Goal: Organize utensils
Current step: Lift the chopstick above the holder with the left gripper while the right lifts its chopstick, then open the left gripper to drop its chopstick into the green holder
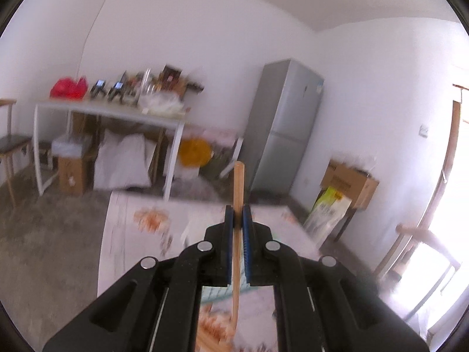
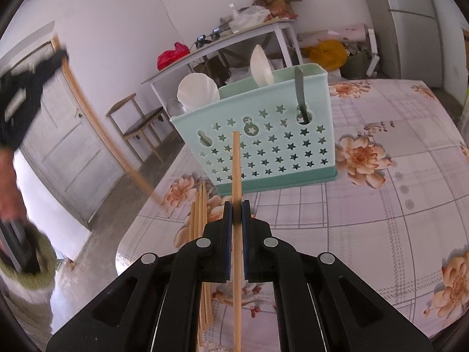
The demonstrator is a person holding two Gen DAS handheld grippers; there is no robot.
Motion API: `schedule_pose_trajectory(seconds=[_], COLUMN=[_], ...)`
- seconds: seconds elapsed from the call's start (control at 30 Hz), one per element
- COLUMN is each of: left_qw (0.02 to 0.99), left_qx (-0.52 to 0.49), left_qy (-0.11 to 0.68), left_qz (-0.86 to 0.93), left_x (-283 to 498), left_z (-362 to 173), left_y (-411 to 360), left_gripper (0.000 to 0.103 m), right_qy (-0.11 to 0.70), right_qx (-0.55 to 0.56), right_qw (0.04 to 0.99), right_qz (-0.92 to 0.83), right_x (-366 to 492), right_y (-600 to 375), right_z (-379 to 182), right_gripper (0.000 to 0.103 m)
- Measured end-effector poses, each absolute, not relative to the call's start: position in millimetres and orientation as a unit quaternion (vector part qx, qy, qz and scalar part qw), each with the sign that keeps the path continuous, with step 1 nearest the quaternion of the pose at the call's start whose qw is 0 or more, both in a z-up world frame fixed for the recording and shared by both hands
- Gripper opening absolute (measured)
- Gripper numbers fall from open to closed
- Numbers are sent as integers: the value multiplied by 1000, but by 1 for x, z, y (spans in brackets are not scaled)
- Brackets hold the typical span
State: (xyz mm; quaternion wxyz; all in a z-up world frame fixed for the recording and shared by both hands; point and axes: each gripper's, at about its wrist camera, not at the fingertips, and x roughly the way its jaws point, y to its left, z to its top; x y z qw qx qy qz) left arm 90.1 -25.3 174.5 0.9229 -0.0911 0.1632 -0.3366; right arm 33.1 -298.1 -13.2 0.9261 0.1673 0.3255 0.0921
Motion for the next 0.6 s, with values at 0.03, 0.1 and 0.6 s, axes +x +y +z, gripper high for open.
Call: schedule_pose_trajectory(seconds=[0.03,0.1,0.6], left_qw=[923,927,950], left_qx=[-94,-92,-52], left_qy=[152,126,98], left_qz=[-341,-342,-293], left_x=[92,97,183], left_z=[183,199,180], left_y=[-29,-37,-119], left_gripper=[5,5,5], right_qy=[325,323,319], right_qx=[168,170,175], right_qw=[926,926,926], right_qz=[92,92,95], right_x=[33,32,31], right_y=[-299,-300,-303], right_z=[-13,-12,-12], right_gripper=[4,4,4])
